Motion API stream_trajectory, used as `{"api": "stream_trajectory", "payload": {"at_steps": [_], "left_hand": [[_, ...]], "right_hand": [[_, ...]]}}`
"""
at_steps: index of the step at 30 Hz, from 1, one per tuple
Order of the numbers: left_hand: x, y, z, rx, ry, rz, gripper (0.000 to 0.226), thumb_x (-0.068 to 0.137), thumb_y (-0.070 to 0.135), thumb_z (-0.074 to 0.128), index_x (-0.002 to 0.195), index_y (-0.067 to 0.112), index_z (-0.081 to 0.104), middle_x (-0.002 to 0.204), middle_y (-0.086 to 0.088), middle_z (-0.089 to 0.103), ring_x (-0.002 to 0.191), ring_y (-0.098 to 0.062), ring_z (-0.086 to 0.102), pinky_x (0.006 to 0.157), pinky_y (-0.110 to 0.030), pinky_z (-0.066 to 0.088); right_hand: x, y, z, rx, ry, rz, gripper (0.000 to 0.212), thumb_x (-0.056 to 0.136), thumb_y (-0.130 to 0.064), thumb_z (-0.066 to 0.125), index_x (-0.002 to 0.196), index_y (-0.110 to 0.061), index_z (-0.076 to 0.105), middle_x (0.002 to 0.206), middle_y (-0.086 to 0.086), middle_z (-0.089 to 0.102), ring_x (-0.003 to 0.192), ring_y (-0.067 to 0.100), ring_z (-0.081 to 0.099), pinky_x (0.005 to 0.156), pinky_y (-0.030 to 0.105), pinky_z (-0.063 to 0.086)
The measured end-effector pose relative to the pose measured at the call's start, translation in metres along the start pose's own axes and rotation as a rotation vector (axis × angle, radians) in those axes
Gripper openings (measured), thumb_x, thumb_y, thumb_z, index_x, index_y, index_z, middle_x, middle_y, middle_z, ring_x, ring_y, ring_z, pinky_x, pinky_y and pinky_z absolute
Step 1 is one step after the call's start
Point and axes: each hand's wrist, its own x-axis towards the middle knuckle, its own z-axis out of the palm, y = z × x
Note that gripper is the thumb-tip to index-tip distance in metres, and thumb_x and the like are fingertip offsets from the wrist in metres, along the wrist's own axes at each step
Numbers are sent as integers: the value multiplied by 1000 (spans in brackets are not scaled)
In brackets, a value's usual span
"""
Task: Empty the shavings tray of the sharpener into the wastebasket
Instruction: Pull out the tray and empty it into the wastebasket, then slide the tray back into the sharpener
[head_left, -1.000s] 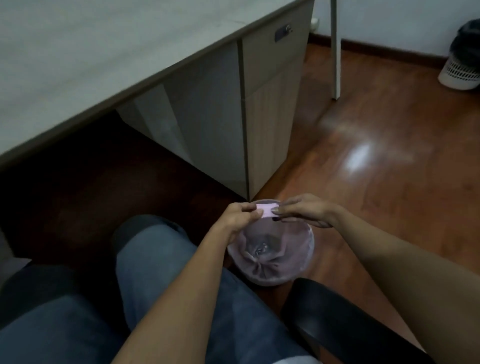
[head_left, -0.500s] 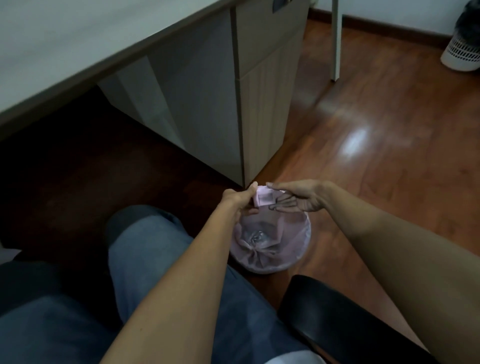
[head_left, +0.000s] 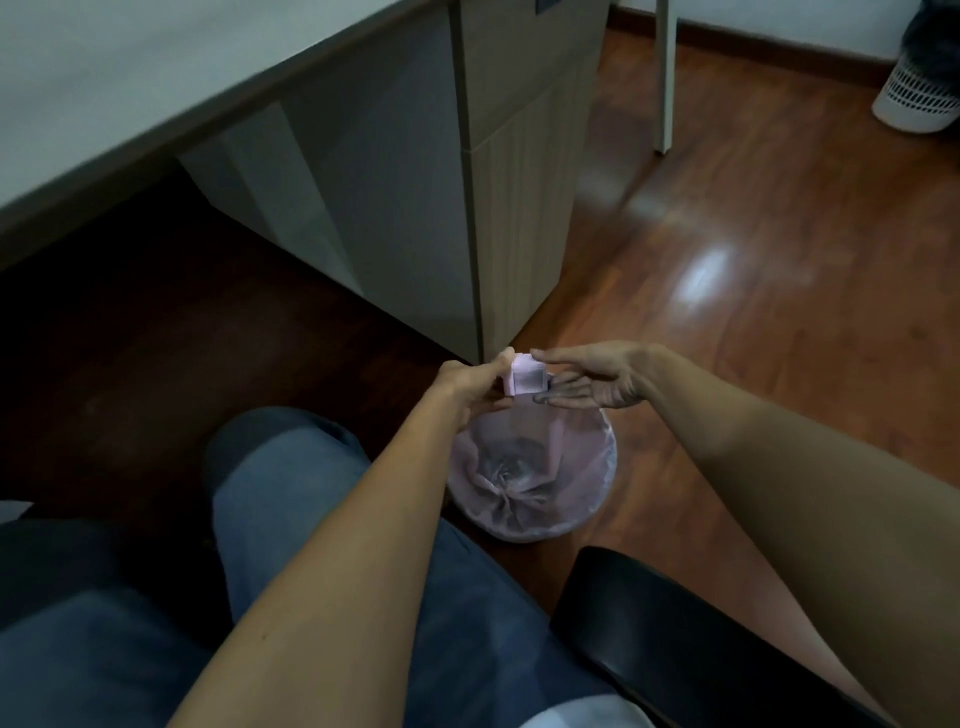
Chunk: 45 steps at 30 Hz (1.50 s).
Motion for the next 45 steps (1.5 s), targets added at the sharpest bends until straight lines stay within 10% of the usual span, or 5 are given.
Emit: {"api": "stream_trajectory", "payload": {"at_steps": [6,10,21,38,45], "left_hand": [[-15,4,-22,-22,-175,104,54,89,-4,72,136,-12,49,127,-31,62,91,-29,70,74,-23,62],[-21,9,-35,189,-213,307,57,83,-4,78,137,-3,59,129,-21,68,119,-33,68,100,-36,56],[-59,67,-47,209,-186,629,56,76,-14,79,127,1,64,116,-10,72,85,3,74,81,-16,59],[-191,222,-70,300,-86,1010,57,76,12,89,130,8,69,121,-2,75,104,-11,75,79,-16,56],[-231,256,-131,264,4,1053,58,75,9,88,130,7,68,125,-5,74,107,-22,75,98,-35,55]], "right_hand": [[-10,3,1,53,-119,-102,13,94,-5,66,106,-3,70,96,8,77,80,10,77,85,22,59],[-15,-3,7,38,-173,-267,42,84,13,70,125,3,65,112,15,76,91,14,77,85,22,60],[-56,-46,31,10,-109,-638,59,76,27,68,131,9,59,128,24,67,116,28,66,94,28,57],[-198,-178,71,-33,-268,-992,55,80,24,66,132,6,60,119,20,72,100,18,75,84,21,59],[-226,-222,139,-140,-383,-1063,56,78,17,72,131,5,63,123,18,73,112,22,72,90,22,57]]}}
